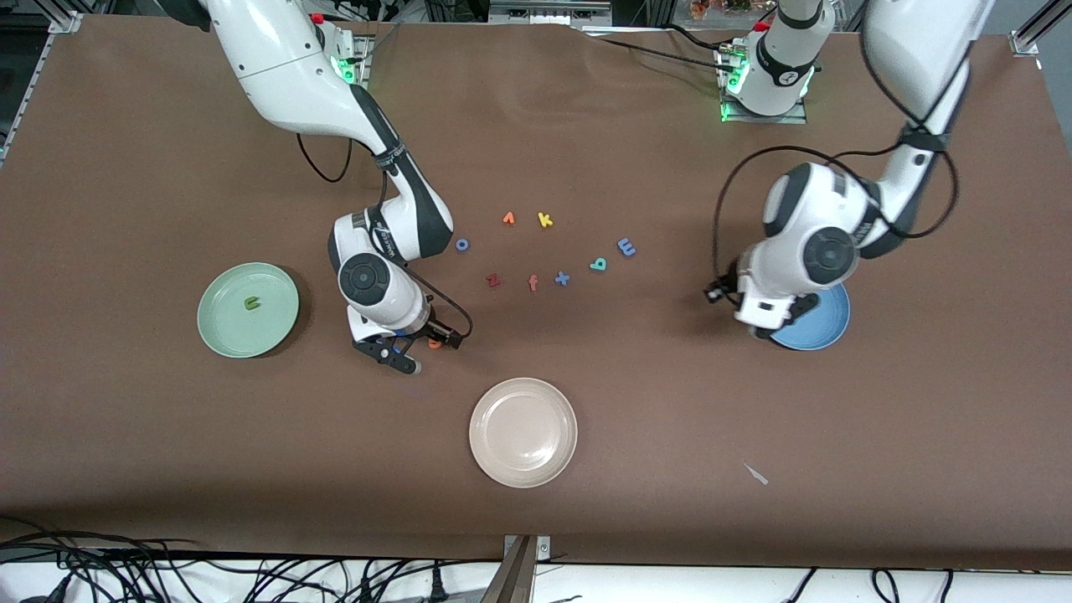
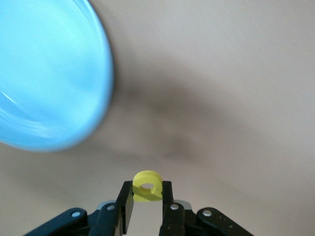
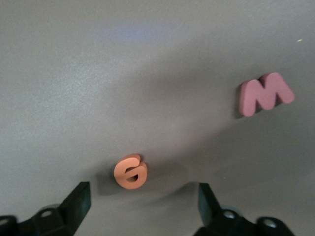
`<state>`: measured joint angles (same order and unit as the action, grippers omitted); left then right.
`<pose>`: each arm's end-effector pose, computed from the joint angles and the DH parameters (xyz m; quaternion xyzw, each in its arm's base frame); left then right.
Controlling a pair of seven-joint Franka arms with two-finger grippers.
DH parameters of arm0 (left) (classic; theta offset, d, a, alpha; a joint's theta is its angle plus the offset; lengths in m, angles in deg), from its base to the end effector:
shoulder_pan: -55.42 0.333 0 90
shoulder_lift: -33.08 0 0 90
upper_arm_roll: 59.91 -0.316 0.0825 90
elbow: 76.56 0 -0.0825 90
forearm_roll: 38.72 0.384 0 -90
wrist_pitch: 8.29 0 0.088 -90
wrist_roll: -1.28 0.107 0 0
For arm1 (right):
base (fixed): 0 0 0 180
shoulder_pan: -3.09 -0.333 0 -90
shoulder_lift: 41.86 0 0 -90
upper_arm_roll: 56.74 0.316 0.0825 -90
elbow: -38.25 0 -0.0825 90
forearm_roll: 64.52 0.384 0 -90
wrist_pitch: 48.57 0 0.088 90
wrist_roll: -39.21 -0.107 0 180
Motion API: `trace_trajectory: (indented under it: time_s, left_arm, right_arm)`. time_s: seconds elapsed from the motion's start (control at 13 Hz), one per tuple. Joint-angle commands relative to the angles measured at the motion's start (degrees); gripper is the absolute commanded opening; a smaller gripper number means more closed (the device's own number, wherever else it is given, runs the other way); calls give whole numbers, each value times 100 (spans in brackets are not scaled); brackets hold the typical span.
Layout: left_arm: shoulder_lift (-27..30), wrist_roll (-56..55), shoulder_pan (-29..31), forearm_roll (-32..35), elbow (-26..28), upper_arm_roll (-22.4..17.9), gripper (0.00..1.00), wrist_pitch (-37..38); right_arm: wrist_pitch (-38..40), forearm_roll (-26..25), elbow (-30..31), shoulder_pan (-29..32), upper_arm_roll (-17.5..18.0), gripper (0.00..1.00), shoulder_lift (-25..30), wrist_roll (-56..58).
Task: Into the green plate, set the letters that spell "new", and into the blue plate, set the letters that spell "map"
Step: 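Grasp orange 6 with the right gripper while the left gripper drops yellow a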
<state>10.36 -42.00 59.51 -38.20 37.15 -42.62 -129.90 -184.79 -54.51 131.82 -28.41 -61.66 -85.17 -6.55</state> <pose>0.5673 -0.1286 0.2552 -0.9570 -0.2584 0.1316 0.0084 0.6102 0.3149 0.1760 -0.9756 0.2173 0.0208 0.0228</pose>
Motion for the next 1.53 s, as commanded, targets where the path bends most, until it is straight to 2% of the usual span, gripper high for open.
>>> trace_trajectory:
  time_s: [0.0,0.15,0.31,0.46,0.61,0.69,0.84,1.07,1.3,1.46]
  left_arm:
    - [13,1098,695,413,37,56,12,120]
    - [-109,1732,1083,571,37,65,13,76]
    - [-197,1963,1207,660,28,56,13,58]
    - [-312,1963,1242,827,28,56,22,-3]
    - [-408,1963,1243,827,28,56,43,-12]
    - [-426,1955,1269,827,19,56,65,-12]
    - [-400,1937,1287,818,-25,82,100,5]
    - [-356,1614,1181,722,-235,292,100,102]
    - [-347,377,1181,721,-236,985,100,102]
    - [-382,-607,1172,721,-175,1477,100,41]
  right_arm:
    - [-2,71,-190,-13,-9,87,-133,-20]
    - [-2,71,-259,-13,-9,79,-177,15]
    - [-2,71,-295,-13,-9,69,-221,-2]
    - [-2,71,-321,-13,-9,52,-248,-11]
    - [-2,71,-322,-13,-9,38,-239,-11]
    - [-2,79,-322,-13,-9,30,-239,-20]
    - [-2,79,-322,-13,-9,19,-239,-20]
    - [85,97,-487,4,-18,10,-204,24]
    - [796,-17,-708,48,-79,8,-55,173]
    - [1296,-17,-516,48,-289,5,234,689]
